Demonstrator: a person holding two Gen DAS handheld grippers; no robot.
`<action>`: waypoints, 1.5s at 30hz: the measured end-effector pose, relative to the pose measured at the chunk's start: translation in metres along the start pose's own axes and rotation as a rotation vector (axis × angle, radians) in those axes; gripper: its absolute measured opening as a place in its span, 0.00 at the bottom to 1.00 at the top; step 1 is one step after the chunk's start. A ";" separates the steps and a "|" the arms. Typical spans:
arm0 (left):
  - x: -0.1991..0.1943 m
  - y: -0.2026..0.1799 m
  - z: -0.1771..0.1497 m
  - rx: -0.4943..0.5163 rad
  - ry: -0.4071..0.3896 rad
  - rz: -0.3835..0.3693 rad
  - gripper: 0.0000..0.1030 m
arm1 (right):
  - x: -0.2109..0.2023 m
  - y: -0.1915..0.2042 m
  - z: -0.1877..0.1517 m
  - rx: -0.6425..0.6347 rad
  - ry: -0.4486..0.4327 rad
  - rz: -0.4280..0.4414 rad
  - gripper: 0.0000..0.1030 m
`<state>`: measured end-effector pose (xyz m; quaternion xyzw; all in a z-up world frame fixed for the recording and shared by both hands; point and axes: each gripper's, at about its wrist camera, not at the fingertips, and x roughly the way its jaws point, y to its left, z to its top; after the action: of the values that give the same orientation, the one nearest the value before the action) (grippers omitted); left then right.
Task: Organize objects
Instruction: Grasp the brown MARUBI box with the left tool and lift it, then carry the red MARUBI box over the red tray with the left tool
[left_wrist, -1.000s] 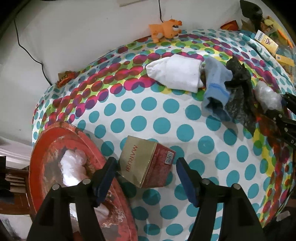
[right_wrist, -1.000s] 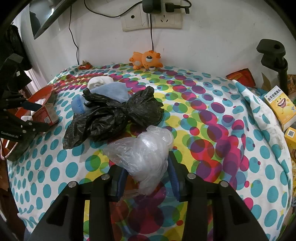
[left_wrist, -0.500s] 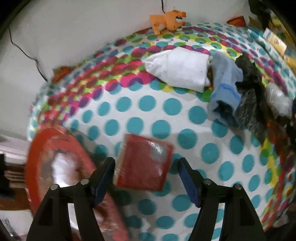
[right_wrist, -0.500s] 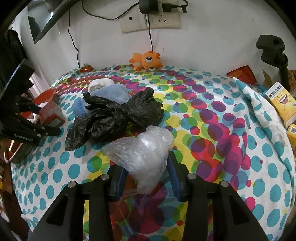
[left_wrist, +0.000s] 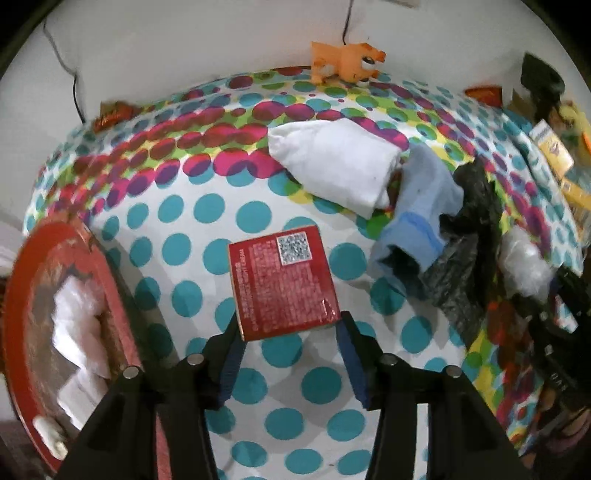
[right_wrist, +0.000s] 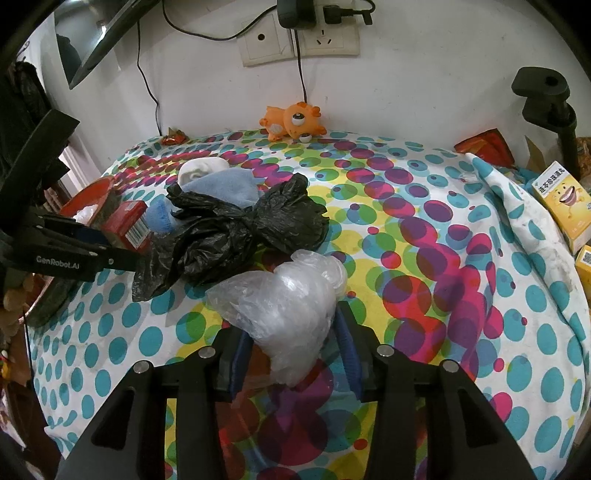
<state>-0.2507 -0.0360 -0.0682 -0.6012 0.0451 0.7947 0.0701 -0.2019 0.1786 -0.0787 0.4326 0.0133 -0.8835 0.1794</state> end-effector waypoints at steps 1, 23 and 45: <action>-0.001 0.003 0.001 -0.024 0.001 -0.011 0.51 | -0.001 -0.002 0.000 0.001 0.001 0.001 0.41; 0.003 0.003 0.021 -0.165 -0.115 -0.018 0.56 | 0.003 0.002 0.003 -0.005 0.003 0.001 0.45; -0.014 -0.029 -0.054 -0.202 -0.202 0.060 0.43 | 0.000 -0.002 0.001 0.017 -0.005 -0.009 0.39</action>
<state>-0.1913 -0.0170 -0.0693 -0.5206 -0.0244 0.8534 -0.0105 -0.2034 0.1805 -0.0786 0.4317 0.0071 -0.8855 0.1719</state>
